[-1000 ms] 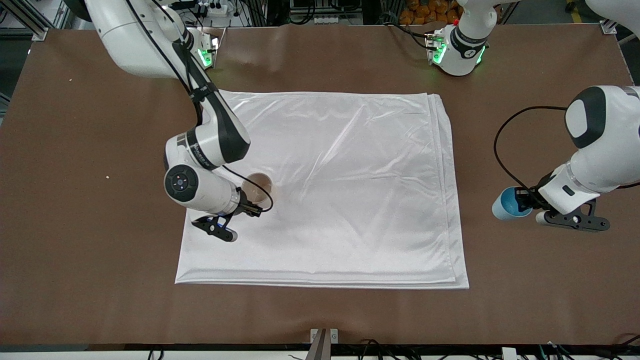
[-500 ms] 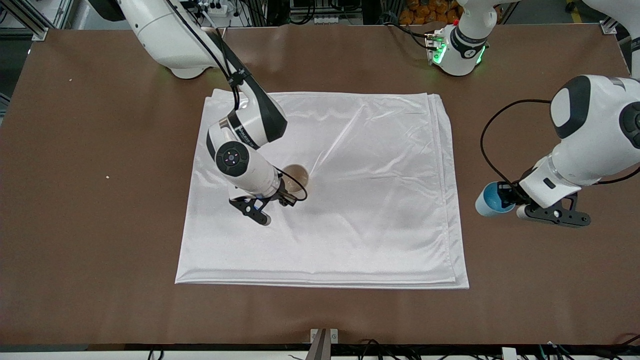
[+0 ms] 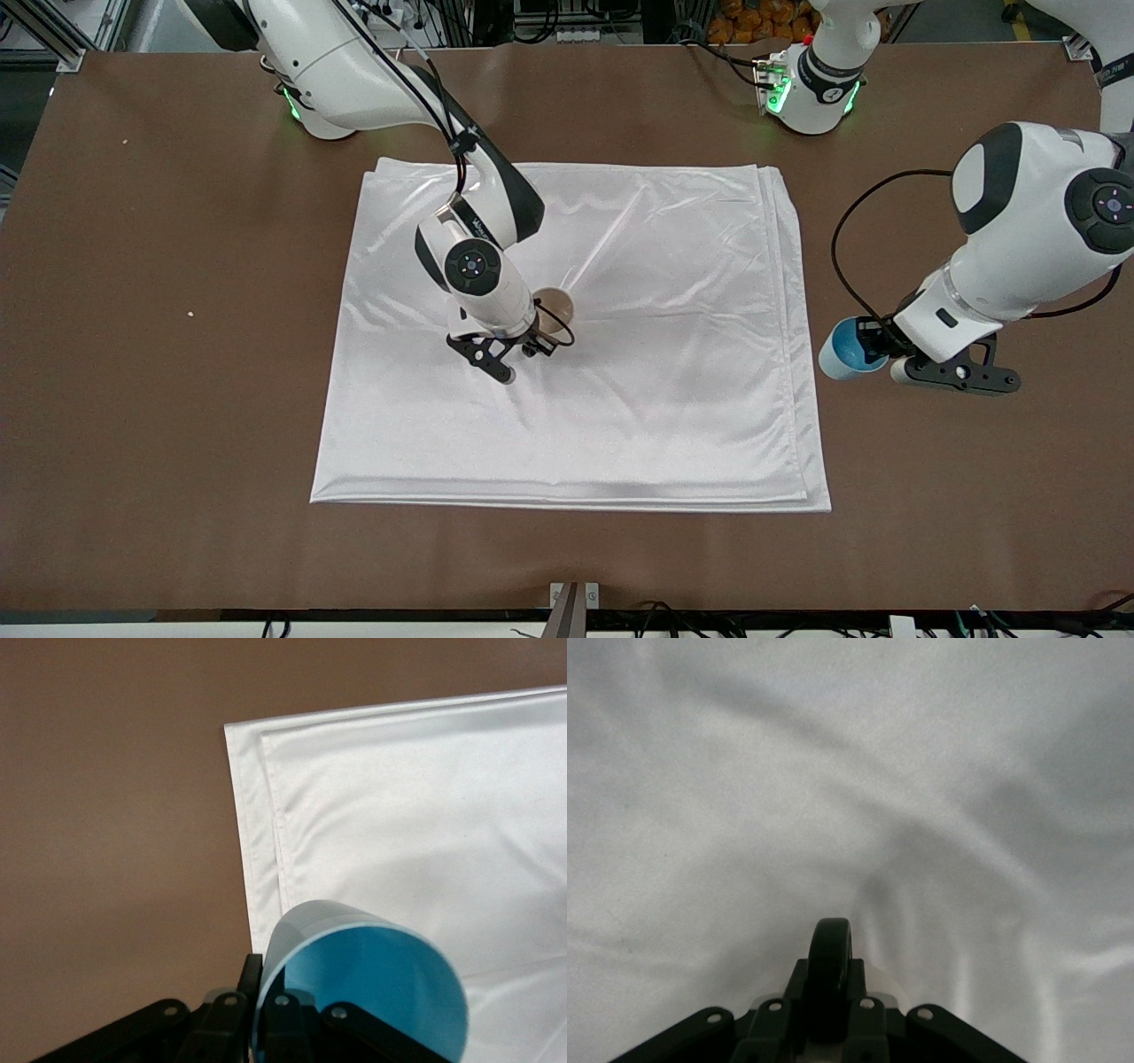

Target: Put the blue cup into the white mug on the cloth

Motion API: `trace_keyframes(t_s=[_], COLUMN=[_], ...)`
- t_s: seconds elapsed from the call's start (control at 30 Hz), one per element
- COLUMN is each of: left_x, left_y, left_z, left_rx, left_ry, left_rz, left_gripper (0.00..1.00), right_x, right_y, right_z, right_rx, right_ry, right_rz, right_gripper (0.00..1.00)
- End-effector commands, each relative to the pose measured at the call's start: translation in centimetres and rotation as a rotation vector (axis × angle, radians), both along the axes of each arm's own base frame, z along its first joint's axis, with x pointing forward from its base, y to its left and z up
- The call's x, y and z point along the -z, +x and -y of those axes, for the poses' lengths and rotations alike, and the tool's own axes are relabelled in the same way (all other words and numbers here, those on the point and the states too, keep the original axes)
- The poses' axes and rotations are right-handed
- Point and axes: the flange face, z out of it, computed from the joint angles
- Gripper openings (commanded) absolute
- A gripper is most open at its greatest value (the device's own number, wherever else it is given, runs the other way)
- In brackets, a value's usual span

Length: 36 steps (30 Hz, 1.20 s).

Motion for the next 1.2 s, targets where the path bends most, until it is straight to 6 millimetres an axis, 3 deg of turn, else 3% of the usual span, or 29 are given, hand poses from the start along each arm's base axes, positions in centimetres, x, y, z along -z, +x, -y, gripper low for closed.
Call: trace_keyframes(t_s=[0.0, 0.1, 0.13, 0.27, 0.37, 0.5, 0.6, 0.77, 0.87, 1.17], left_x=[-0.4, -0.4, -0.4, -0.2, -0.2, 0.0, 0.1, 0.2, 0.3, 1.8], left_y=[-0.3, -0.6, -0.7, -0.9, -1.2, -2.2, -2.7, -3.8, -4.7, -8.4], left_z=[0.9, 2.0, 2.5, 3.2, 4.5, 6.7, 8.5, 12.0, 14.3, 23.1], left_rx=[-0.014, -0.019, -0.023, -0.050, -0.063, -0.071, -0.091, -0.111, -0.129, -0.184], left_ry=[0.014, 0.014, 0.013, 0.010, 0.005, 0.011, 0.010, 0.007, 0.006, -0.002], left_rz=[-0.006, -0.008, -0.009, -0.015, -0.020, -0.052, -0.058, -0.063, -0.066, -0.087], left_gripper=[0.00, 0.00, 0.00, 0.00, 0.00, 0.00, 0.00, 0.00, 0.00, 0.00], right_x=[0.9, 0.9, 0.9, 1.0, 1.1, 0.9, 0.6, 0.0, -0.4, -1.6], right_y=[-0.7, -0.6, -0.6, -0.6, -0.5, -0.1, 0.2, 1.7, 2.8, 4.5], right_z=[-1.1, -1.1, -1.1, -1.0, -0.9, -0.5, 0.0, 1.7, 4.0, 8.6], right_rx=[0.017, 0.008, 0.005, 0.007, 0.008, 0.017, 0.024, 0.036, 0.019, -0.117], right_ry=[-0.025, -0.034, -0.034, -0.037, -0.037, -0.036, -0.036, -0.046, -0.074, -0.113], right_rz=[0.015, 0.030, 0.031, 0.031, 0.029, 0.030, 0.030, 0.043, 0.044, -0.011], right_gripper=[0.00, 0.00, 0.04, 0.44, 0.56, 0.88, 1.00, 1.00, 1.00, 1.00])
